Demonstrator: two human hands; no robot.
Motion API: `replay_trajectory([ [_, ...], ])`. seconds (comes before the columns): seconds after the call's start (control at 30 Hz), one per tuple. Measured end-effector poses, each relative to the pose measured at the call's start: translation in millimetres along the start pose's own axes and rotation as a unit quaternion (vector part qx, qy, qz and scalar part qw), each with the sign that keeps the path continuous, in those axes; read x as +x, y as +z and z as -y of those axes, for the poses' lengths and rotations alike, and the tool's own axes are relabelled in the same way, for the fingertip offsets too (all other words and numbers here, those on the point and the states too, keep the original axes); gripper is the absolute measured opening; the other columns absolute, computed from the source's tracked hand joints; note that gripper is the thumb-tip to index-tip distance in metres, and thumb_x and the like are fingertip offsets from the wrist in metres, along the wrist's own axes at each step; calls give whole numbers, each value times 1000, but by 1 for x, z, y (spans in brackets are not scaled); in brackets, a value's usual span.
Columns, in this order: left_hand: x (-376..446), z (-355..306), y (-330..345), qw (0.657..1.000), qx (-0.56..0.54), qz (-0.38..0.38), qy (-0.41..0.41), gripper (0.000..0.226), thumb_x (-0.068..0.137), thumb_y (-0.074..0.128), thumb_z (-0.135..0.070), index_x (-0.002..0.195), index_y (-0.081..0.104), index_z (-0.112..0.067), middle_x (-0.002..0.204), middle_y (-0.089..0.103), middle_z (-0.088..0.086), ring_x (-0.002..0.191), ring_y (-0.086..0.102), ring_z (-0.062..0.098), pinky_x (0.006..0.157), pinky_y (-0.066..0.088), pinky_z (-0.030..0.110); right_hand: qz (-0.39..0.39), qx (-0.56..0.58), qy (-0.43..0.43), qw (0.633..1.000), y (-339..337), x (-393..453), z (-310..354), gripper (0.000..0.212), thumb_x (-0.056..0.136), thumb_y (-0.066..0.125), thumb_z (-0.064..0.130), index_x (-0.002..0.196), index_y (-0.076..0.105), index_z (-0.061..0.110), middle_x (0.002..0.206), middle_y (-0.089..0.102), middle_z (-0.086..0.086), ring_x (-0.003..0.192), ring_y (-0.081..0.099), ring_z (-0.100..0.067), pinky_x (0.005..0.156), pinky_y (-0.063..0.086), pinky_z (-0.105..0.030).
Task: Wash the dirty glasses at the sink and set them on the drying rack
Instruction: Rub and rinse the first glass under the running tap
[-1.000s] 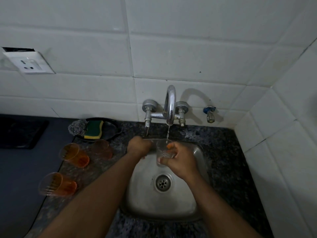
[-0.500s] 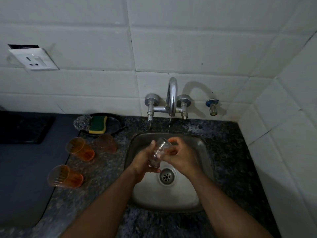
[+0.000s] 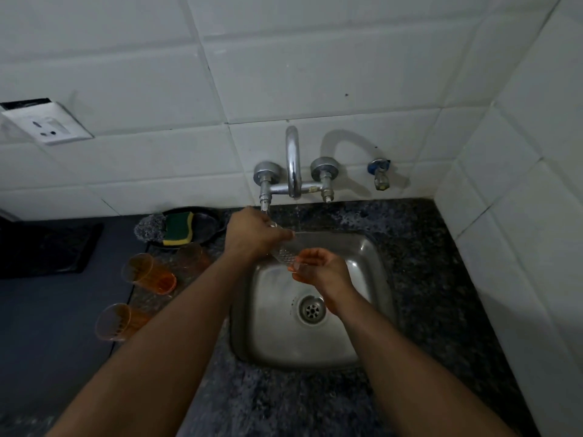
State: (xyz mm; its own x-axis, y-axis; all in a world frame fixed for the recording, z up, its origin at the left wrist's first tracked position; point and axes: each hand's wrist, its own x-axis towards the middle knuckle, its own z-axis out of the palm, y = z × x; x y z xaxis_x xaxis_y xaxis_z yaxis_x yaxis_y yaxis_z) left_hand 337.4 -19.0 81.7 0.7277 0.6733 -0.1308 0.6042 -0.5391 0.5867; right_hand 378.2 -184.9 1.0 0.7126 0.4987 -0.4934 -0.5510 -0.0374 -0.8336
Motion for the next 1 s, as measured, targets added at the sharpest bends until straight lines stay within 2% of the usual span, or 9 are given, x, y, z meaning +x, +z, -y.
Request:
replay_trajectory([
  [0.17, -1, -15, 4, 998, 46, -20, 36, 41, 56, 93, -46, 62, 70, -13, 56, 66, -2, 55, 66, 13, 51, 57, 32, -14, -169, -49, 984, -7, 13, 15, 58, 76, 85, -7, 127, 63, 9, 113, 70, -7, 97, 71, -22, 87, 62, -38],
  [0.27, -5, -26, 6, 996, 64, -36, 55, 40, 56, 92, -45, 58, 67, -14, 51, 59, -5, 50, 58, 10, 44, 44, 27, 10, -286, -138, 948, -10, 13, 26, 61, 72, 91, 3, 125, 65, 18, 104, 67, 9, 81, 65, -3, 82, 60, -28],
  [0.33, -6, -32, 7, 995, 72, -41, 58, 44, 56, 91, -47, 58, 65, -12, 52, 58, -3, 50, 56, 11, 45, 40, 26, 24, -336, -198, 921, -10, 12, 32, 59, 68, 96, 19, 120, 69, 25, 98, 69, 16, 81, 64, 7, 79, 55, -18],
  [0.43, -9, -34, 10, 994, 69, -53, 63, 42, 57, 88, -48, 61, 67, -12, 55, 62, -1, 54, 60, 13, 50, 47, 28, 15, -389, -248, 887, -7, 10, 42, 54, 63, 95, 39, 111, 70, 35, 93, 73, 16, 85, 67, 3, 76, 56, -21],
  [0.6, -15, -18, 17, 996, 15, -32, 85, 43, 65, 87, -55, 71, 70, -16, 63, 66, -4, 59, 61, 9, 55, 46, 27, 11, -393, -238, 888, -9, 12, 38, 51, 61, 94, 33, 107, 73, 29, 91, 75, 13, 84, 71, -4, 78, 62, -38],
  [0.67, -17, -9, 18, 995, -37, -9, 87, 46, 76, 79, -63, 77, 72, -18, 67, 70, -2, 62, 66, 11, 58, 52, 28, -3, -384, -236, 893, -11, 12, 33, 52, 62, 93, 32, 111, 74, 28, 96, 76, 12, 87, 71, -3, 80, 62, -37],
  [0.77, -23, 4, 17, 987, -156, 17, 30, 65, 89, 58, -72, 73, 70, -10, 67, 71, 8, 64, 70, 25, 65, 59, 41, -16, -380, -227, 897, -12, 8, 29, 42, 64, 94, 29, 99, 71, 30, 93, 75, 13, 86, 70, -2, 79, 61, -32],
  [0.9, -37, 38, 25, 995, -75, 50, 34, 57, 105, 44, -54, 85, 76, -11, 86, 76, 9, 88, 71, 27, 73, 47, 32, -27, -388, -226, 893, -14, 6, 21, 43, 62, 95, 29, 97, 69, 28, 91, 74, 11, 83, 70, -4, 76, 59, -31],
  [1.0, -46, 69, 35, 997, -10, 80, 17, 55, 109, 41, -46, 94, 74, -4, 97, 75, 18, 97, 69, 34, 82, 50, 38, -28, -390, -217, 894, -11, 7, 16, 47, 61, 95, 28, 100, 70, 25, 91, 74, 11, 82, 70, -3, 77, 60, -34],
])
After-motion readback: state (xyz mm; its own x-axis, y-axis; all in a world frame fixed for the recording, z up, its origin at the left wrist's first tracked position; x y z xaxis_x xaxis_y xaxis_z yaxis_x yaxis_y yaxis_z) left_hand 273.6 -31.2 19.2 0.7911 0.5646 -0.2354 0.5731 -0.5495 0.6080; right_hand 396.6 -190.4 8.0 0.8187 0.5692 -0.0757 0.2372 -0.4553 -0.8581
